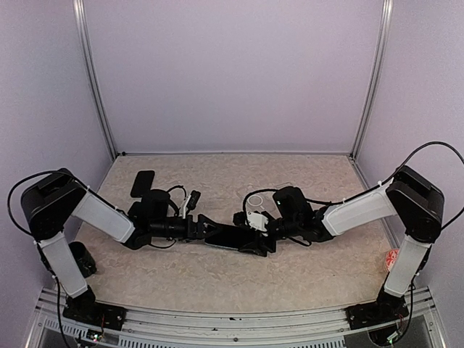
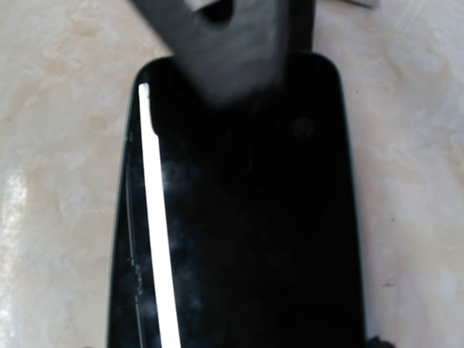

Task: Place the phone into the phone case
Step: Pass from the right arm to the left

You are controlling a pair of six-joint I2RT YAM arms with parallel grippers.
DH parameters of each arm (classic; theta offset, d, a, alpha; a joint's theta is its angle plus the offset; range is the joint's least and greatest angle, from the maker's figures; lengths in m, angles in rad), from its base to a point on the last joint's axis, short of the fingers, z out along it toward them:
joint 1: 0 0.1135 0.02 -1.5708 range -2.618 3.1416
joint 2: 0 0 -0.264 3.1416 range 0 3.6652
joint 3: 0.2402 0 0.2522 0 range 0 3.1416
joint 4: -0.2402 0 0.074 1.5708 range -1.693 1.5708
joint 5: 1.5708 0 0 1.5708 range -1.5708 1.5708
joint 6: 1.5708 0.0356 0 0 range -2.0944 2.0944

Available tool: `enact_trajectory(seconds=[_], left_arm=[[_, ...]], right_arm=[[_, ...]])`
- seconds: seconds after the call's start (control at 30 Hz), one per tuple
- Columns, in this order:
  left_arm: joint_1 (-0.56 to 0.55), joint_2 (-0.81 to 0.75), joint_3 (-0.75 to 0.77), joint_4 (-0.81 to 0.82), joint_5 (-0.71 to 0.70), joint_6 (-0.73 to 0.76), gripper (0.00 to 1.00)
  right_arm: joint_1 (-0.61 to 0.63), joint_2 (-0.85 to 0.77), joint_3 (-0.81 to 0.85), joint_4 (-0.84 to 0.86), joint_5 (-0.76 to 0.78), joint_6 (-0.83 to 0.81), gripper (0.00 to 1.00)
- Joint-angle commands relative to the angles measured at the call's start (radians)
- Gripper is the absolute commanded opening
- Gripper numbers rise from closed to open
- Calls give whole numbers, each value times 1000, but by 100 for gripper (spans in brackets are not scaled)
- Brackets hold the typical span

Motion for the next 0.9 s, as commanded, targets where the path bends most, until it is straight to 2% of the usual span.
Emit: enact_trajectory(seconds=[0.0,0.17,0.3,0.57,0.8,0.87], left_arm=[[-15,30,34,33,58,-8,90],[-30,47,50,40,77,-12,82],[-34,59,64,49,97,-18,71],[-34,69,83,52,116,-31,35],[-36,75,88,48,120,-34,18],[-36,77,90,47,120,-34,17]], right_arm=[[15,-44,-10,72,8,-15,73],[24,-39,-13,76,33,-25,73],[27,-41,-14,77,53,-31,73],[28,-53,-20,71,96,-39,74],[28,-59,-25,81,108,-41,74],[28,-63,-31,90,118,-41,75]])
